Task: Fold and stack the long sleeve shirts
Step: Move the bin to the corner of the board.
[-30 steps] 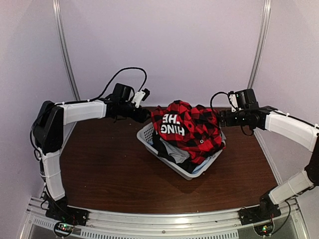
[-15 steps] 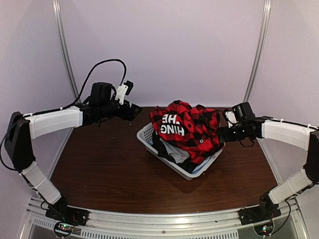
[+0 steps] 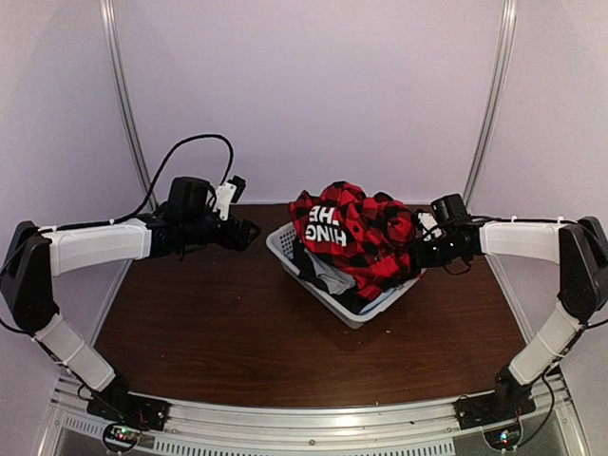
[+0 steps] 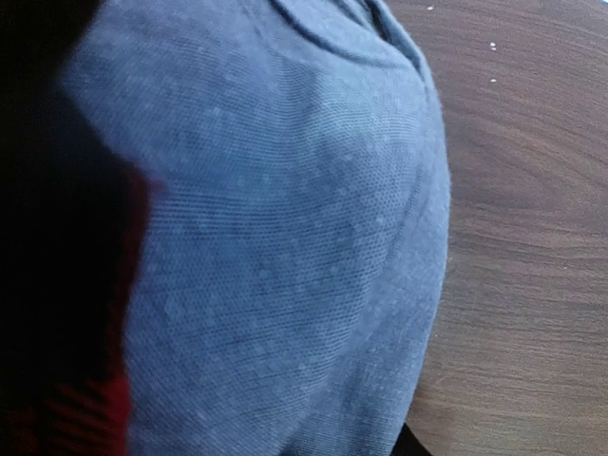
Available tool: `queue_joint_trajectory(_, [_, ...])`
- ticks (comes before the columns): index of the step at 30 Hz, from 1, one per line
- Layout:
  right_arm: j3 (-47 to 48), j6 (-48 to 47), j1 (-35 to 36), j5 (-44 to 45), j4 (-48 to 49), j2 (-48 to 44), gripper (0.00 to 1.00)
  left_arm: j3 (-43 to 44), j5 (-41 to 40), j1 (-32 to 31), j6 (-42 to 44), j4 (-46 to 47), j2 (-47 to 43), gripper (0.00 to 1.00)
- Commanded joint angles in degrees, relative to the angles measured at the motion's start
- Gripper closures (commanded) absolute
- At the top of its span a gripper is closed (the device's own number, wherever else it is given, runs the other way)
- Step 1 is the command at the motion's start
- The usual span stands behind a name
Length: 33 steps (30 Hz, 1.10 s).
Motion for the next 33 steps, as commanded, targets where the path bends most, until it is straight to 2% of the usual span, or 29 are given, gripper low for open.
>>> queue_joint_trajectory(1, [-2.42,6.82,-5.35,8.44,5.14,-2.49,0.91,-1.51,-1.57,0.07,-1.82,1.77,-2.75,0.18])
queue_joint_trajectory(3, [-3.64,7.99,-7.73,11.19,5.81,-4.14,0.95,-1.99,-1.83,0.07,-2.14,1.73,-3.13,0.18])
queue_joint_trajectory(10, [-6.29,7.53,-15.08,20.49,3.74,-7.99,0.97,-2.0,-2.21,0.07,-2.3,0.32,-3.59,0.18])
queue_joint_trajectory(15, [-7.53,4.86,-21.77,22.69,3.69,-7.46,0.96,-2.09,-1.69,0.07,-2.6,0.32,-3.53,0.18])
queue_joint_trajectory(18, [-6.84,4.25,-25.36,21.13,3.94,-6.6,0.94,-2.21,-1.41,0.07,-2.61,0.32,-3.51,0.18])
queue_joint_trajectory(22, [-4.94,3.17,-28.48,21.38,3.14,-5.81,0.85,-2.04,-1.5,0.07,-2.44,-1.28,-3.75,0.18])
queue_joint_trajectory(28, [-2.27,2.08,-31.7,24.07,2.67,-3.51,0.61,-2.13,-0.99,0.07,-2.84,-1.43,-4.13,0.18])
queue_joint_trajectory(33, [3.37,1.35,-31.92,30.29,-0.16,-0.54,0.52,-2.05,-0.09,0.07,-3.41,-1.53,-4.15,0.18])
